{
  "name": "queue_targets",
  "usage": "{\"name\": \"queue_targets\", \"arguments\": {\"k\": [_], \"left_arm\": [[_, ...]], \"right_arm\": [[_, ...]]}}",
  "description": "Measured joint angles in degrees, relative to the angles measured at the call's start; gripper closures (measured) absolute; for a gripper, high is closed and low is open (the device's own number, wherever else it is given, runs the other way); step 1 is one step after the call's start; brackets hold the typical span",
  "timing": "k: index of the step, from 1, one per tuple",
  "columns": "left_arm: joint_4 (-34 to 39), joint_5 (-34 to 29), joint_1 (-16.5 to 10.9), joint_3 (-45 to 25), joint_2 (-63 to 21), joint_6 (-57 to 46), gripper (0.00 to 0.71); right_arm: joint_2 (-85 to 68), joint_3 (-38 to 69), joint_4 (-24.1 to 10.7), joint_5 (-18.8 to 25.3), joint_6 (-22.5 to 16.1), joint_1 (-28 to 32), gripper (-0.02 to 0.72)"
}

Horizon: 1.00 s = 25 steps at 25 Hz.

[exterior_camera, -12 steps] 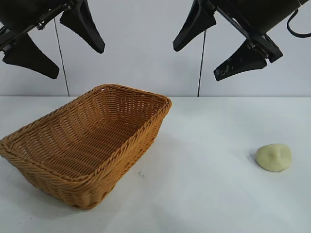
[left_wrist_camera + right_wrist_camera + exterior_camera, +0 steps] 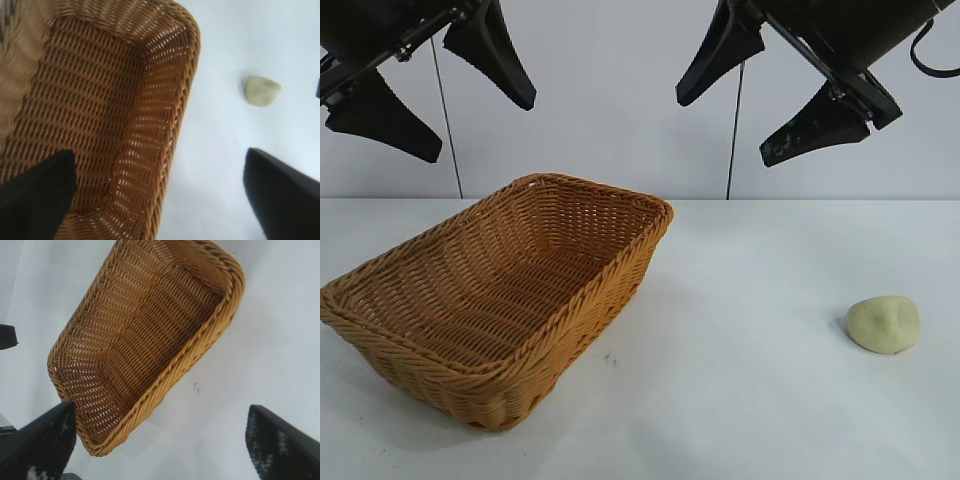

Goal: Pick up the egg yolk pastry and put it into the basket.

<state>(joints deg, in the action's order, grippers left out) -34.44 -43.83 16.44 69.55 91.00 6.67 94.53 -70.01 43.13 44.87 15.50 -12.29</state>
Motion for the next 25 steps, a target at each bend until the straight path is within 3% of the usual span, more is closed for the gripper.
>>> {"name": "queue_targets", "arguments": {"k": [14,16,21,25], "left_arm": [[-0.06,0.54,-0.17,0.00,0.00,-0.17,0.014],[-0.12,-0.72,-1.02,0.00,-0.10,-0.91,0.014],[1.83,-5.05,-6.23,0.00,-3.77,-5.27,0.014],[7.70,-8.54,-6.72,-0.31,-8.32,-12.49,0.014]], "right_arm": [[0.00,0.00,0.00,-0.24,0.00,0.00,0.071],[0.00,0.00,0.00,-0.30,0.00,0.00,0.071],[0.00,0.00,0.00,-1.13,0.00,0.00,0.071],[0.00,0.00,0.05,-1.30,0.00,0.00,0.071]]}}
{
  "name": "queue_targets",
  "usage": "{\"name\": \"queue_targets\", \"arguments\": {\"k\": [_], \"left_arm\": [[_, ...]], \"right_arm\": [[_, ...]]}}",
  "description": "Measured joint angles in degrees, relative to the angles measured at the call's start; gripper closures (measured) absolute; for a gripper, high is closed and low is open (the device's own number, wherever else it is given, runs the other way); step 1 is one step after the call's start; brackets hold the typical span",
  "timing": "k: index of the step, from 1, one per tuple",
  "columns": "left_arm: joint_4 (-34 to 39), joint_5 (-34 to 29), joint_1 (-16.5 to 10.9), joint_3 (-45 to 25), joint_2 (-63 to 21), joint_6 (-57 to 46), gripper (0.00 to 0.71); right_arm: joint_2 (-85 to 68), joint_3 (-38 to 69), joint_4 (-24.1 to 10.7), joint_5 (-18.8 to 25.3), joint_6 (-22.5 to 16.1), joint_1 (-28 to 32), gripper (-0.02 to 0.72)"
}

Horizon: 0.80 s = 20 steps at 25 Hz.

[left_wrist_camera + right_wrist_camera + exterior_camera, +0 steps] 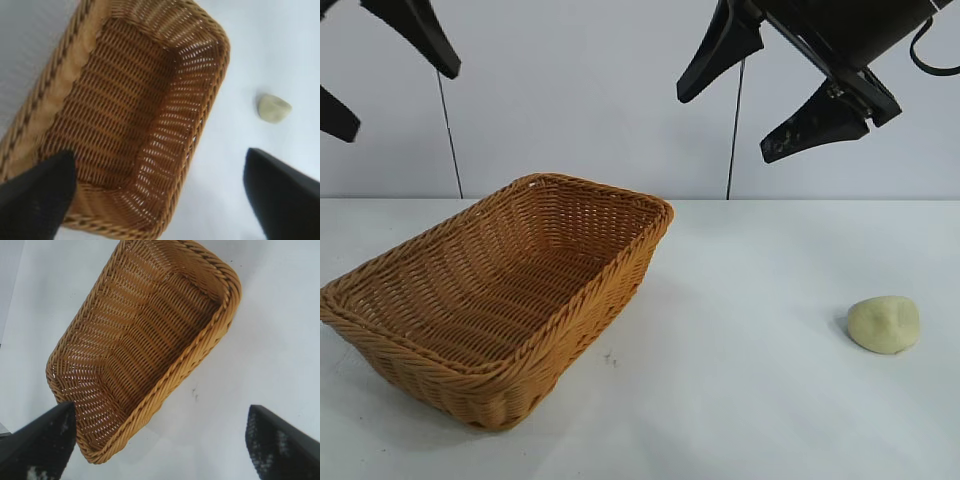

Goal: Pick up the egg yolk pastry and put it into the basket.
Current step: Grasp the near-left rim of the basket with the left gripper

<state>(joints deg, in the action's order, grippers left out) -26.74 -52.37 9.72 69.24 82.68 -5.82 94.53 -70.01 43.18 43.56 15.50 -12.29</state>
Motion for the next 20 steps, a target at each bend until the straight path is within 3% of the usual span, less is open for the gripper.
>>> {"name": "queue_targets", "arguments": {"k": [3,11,20], "left_arm": [[5.05,-0.59,0.78,-1.97,-3.65,-8.08,0.014],[18.05,-0.97,6.14,-10.08,-6.92,-38.16,0.014],[19.77,4.31,6.55,-16.11,-6.99,-55.45,0.014]], "right_arm": [[0.00,0.00,0.05,-0.16,0.00,0.00,0.071],[0.00,0.00,0.09,-0.16,0.00,0.00,0.071],[0.00,0.00,0.09,-0.16,0.00,0.00,0.071]]}}
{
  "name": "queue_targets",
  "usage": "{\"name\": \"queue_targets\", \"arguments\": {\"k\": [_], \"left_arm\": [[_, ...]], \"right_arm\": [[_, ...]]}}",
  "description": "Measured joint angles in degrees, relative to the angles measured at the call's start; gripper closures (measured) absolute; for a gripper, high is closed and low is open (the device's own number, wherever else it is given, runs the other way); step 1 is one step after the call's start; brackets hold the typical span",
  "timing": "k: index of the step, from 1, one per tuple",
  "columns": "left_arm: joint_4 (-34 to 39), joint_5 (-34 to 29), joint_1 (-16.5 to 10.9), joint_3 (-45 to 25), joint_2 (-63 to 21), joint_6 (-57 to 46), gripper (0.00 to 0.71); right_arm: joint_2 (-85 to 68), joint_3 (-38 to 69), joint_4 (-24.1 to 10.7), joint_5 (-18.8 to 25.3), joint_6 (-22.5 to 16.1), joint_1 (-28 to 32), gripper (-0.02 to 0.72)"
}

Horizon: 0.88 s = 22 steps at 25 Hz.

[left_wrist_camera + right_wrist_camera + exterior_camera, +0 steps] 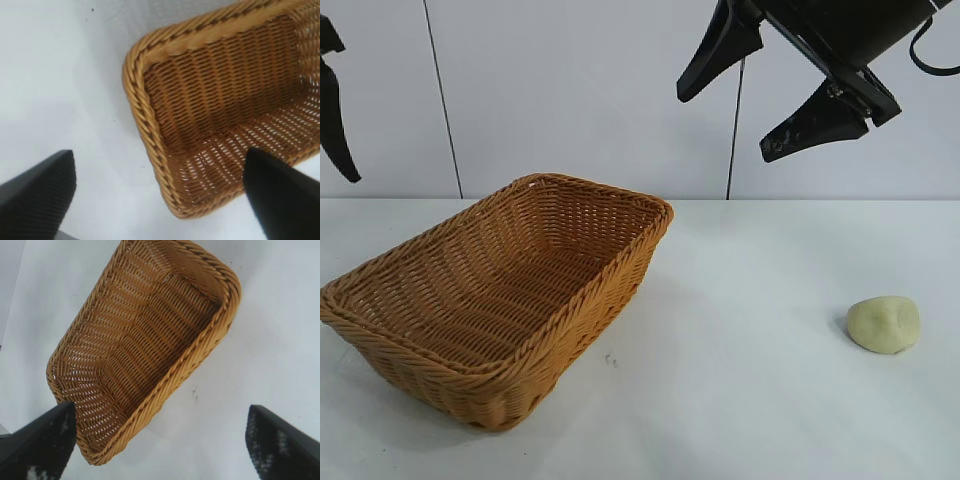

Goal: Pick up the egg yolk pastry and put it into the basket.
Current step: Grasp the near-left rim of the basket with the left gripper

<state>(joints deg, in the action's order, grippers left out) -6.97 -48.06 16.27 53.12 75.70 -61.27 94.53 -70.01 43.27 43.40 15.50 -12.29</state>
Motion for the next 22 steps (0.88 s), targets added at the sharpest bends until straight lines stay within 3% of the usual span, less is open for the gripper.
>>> {"name": "queue_targets", "arguments": {"k": [6,22], "left_arm": [[0.00,2.84,0.00,-0.60,4.31,-2.37,0.014],[-4.35,13.04,0.07,-0.72,25.66,0.00,0.014]], "right_arm": [[0.00,0.00,0.00,0.00,0.00,0.00,0.071],[0.00,0.00,0.00,-0.16,0.00,0.00,0.071]]}}
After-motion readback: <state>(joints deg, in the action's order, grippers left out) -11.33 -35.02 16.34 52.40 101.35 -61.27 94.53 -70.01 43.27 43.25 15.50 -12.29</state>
